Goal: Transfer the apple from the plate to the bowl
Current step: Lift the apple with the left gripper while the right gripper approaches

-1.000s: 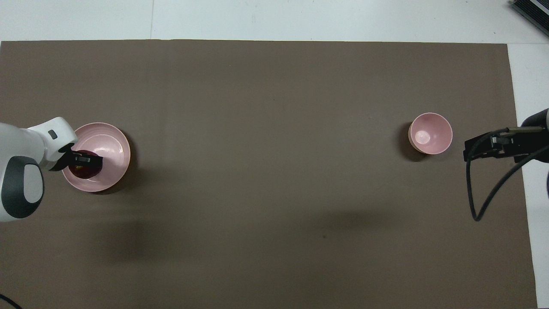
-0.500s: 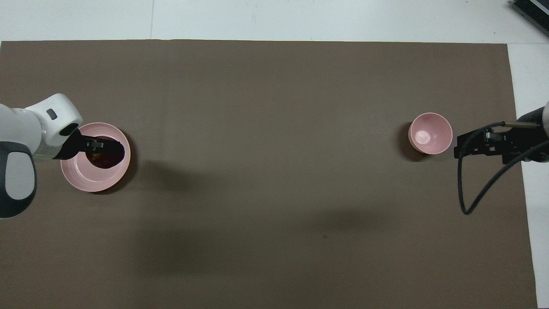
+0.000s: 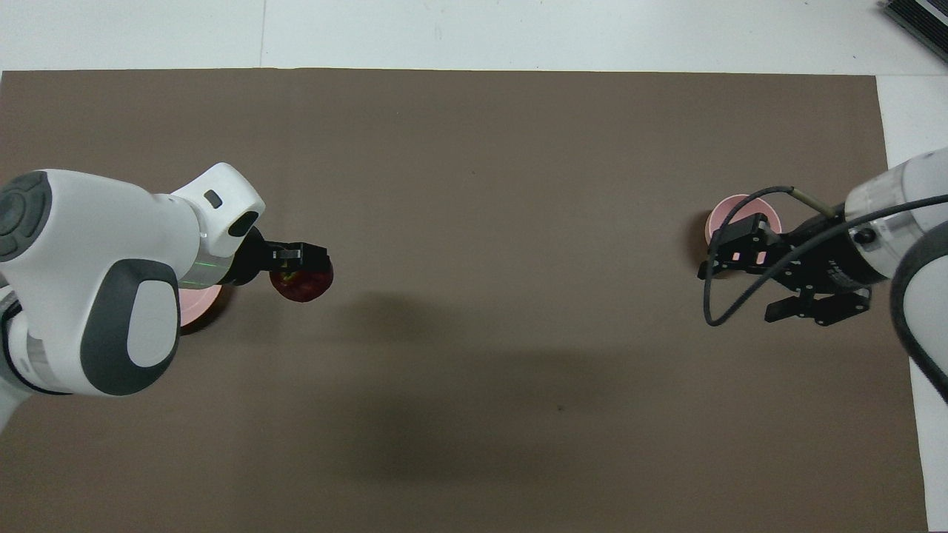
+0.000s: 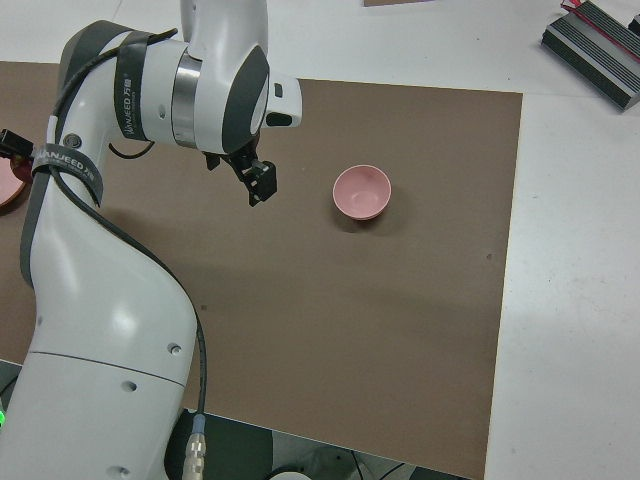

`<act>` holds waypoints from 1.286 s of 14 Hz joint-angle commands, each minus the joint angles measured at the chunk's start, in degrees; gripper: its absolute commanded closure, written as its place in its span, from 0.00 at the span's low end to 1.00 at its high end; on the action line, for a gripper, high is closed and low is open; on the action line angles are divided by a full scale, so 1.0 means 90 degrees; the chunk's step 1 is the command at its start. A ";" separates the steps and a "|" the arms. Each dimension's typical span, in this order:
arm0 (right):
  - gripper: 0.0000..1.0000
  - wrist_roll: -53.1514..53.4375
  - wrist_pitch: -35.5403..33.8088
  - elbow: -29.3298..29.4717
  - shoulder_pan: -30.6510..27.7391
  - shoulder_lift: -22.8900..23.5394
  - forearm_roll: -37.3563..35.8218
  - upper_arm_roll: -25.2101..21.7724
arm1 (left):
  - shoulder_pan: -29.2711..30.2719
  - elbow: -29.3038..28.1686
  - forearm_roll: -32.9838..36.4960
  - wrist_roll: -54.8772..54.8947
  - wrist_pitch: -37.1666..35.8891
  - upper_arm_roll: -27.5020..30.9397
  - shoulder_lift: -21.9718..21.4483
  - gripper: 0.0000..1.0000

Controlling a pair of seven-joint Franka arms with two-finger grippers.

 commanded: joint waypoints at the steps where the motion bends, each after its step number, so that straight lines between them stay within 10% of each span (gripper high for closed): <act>1: 0.00 0.0822 0.0296 -0.0277 0.0169 0.0070 0.0731 0.0022 | -0.0577 0.0114 -0.0417 -0.0389 0.0255 0.0034 0.0009 1.00; 8: 0.00 0.2102 0.2268 -0.1654 0.0687 0.0217 0.3017 0.0022 | -0.1047 0.0095 -0.1578 -0.1122 0.0950 -0.0493 -0.0040 1.00; 18: 0.00 0.2172 0.2933 -0.2327 0.0912 0.0530 0.5303 0.0022 | -0.1165 0.0017 -0.2215 -0.1336 0.1448 -0.0786 0.0068 1.00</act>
